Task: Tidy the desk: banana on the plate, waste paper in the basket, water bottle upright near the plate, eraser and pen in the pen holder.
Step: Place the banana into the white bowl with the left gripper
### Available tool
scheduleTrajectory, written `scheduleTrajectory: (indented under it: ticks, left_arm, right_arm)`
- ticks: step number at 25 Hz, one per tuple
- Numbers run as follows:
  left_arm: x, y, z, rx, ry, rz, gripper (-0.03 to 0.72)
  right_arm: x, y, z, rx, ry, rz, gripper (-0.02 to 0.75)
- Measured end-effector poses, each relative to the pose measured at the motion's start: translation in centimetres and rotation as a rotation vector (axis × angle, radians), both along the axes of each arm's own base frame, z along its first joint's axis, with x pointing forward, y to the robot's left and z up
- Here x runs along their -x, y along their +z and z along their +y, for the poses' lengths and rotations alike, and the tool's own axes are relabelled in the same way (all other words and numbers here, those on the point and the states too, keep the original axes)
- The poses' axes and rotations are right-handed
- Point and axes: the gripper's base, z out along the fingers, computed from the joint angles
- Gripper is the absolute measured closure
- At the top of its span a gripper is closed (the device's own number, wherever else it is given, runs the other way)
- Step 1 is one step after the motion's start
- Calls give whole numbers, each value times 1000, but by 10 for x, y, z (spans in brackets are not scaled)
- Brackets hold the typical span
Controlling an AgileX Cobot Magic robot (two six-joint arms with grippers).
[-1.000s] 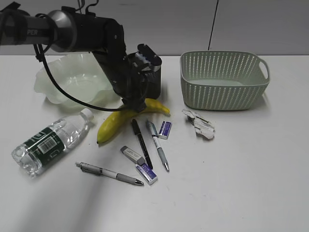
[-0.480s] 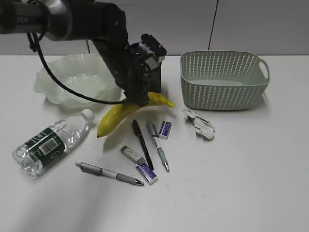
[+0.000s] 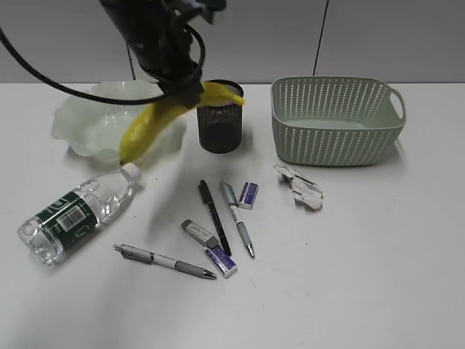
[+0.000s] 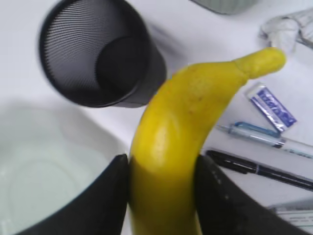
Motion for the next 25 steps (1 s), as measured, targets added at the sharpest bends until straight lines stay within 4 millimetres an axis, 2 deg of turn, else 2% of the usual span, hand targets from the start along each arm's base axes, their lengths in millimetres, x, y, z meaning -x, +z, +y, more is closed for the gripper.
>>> scheduleTrajectory:
  ticks: [3,5,8,11,15,16,18,21,25]
  left_arm:
    - [-14,17,29,14,107,-72,372]
    - [-28,19,53,31,188,-102,373]
    - [-50,10,91,49,307,-119,373]
    - [-65,-5,113,81,379,-115,373]
    - [-75,-25,121,97,411,-90,373]
    - [-75,-28,121,96,412,-87,356]
    - [-76,-29,121,90,410,-89,272]
    - [-76,-24,123,70,402,-111,196]
    - [-67,3,128,54,400,-147,183]
  right_arm:
    - [0,0,0,0,0,0,378]
    - [0,0,0,0,0,0,378]
    - [0,0,0,0,0,0,378]
    - [0,0,0,0,0,0,378]
    - [0,0,0,0,0,0,378]
    - [0,0,0,0,0,0,378]
    - [0,0,0,0,0,0,378]
    - [0,0,0,0,0,0,378]
    - [0,0,0,0,0,0,378]
